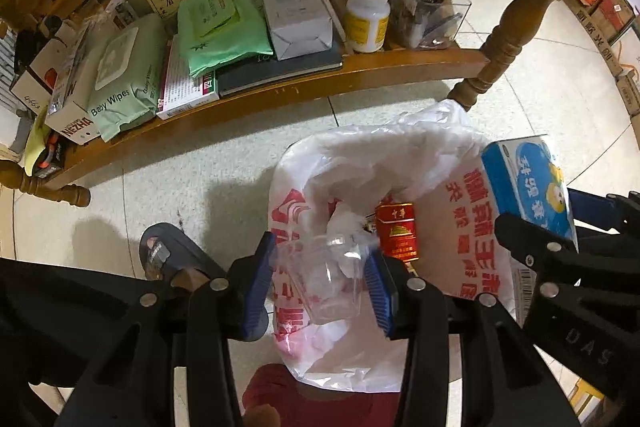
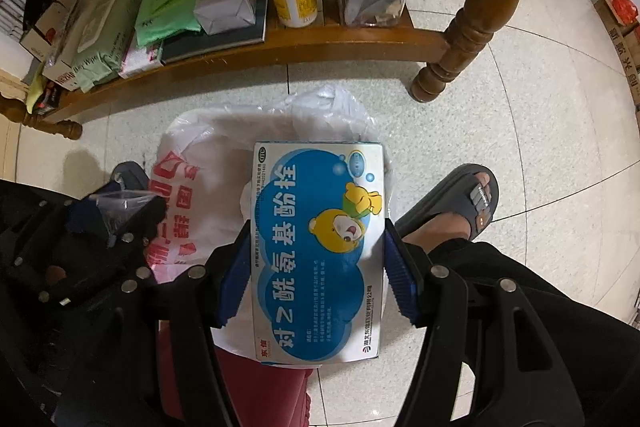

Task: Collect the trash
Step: 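Open both tools to drop the cup and medicine box into the bag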

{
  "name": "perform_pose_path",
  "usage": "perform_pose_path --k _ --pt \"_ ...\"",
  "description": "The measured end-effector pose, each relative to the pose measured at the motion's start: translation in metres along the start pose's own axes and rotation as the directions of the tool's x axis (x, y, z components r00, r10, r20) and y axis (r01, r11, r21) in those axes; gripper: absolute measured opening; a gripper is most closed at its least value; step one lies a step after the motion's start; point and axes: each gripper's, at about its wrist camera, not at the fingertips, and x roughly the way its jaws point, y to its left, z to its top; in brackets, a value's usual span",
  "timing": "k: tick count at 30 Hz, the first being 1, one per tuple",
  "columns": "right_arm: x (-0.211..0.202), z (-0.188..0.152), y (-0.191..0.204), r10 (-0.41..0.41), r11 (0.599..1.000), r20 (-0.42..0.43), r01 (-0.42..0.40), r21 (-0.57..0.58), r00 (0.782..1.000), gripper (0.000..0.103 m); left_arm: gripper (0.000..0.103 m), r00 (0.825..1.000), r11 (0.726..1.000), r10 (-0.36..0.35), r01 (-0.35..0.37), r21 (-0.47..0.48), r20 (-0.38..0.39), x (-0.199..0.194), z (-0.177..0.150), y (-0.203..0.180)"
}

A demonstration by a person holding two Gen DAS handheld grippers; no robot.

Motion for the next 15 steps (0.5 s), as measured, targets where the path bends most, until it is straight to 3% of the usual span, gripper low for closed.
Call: perform_pose_path --k 12,15 --pt "0.016 0.002 0.000 0.011 1.000 -0.037 -0.011 0.004 0.999 0.060 0.044 0.999 1.000 -0.017 0.018 0.009 -0.039 0.010 -0.001 -0.003" --pt "0.019 0.002 -0.003 0.014 1.000 -0.049 -0.013 0.015 0.999 0.060 0.056 0.998 1.000 -0.020 0.020 -0.009 -0.054 0.012 -0.001 0.000"
